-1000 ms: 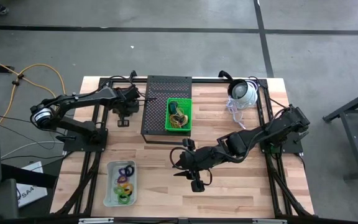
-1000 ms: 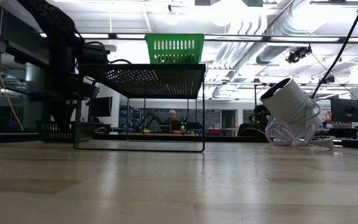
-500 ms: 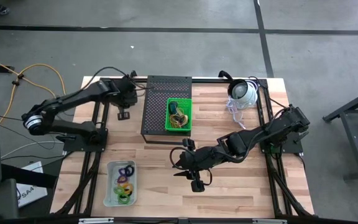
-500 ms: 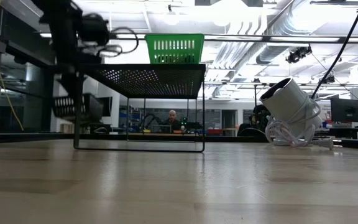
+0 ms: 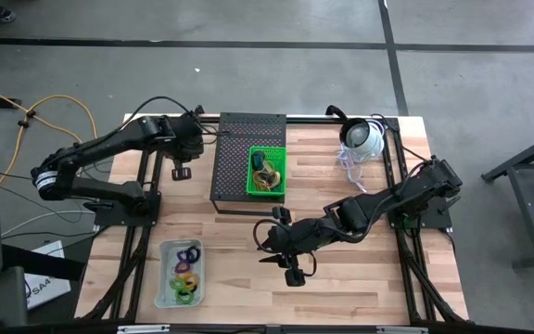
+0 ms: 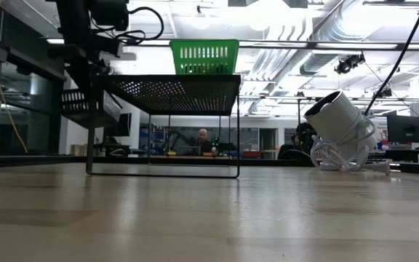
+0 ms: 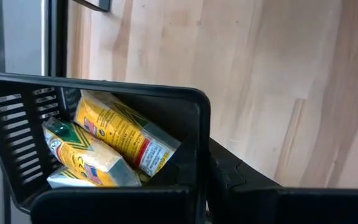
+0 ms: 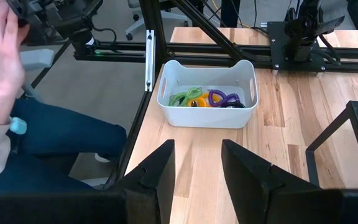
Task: Pick & Place Office Desk Supplies
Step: Put the black bin with crayon boxes on the shelf
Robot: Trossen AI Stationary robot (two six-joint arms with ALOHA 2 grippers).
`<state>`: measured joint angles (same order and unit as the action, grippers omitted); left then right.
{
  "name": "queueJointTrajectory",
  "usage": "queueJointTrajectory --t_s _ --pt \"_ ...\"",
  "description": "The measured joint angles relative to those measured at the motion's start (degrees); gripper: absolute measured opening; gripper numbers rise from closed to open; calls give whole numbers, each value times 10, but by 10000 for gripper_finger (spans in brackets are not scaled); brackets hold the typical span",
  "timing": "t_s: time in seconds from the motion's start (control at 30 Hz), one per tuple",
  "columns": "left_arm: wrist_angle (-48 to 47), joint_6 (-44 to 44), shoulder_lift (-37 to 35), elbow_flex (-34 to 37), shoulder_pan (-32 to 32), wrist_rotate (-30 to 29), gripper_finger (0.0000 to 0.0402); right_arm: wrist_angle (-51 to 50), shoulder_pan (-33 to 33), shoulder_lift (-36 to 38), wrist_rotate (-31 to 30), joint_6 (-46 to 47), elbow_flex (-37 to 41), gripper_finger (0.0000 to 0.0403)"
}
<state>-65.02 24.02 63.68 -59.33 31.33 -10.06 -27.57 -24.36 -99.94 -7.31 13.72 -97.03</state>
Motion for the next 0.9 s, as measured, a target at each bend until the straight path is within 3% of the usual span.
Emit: queueJointTrajectory --t_s 0.33,0.9 --pt "-34 -22 0 -15 -32 -4 1 0 0 0 0 0 0 120" --pt "-138 -154 4 -168 -177 -9 1 0 0 0 0 0 0 120"
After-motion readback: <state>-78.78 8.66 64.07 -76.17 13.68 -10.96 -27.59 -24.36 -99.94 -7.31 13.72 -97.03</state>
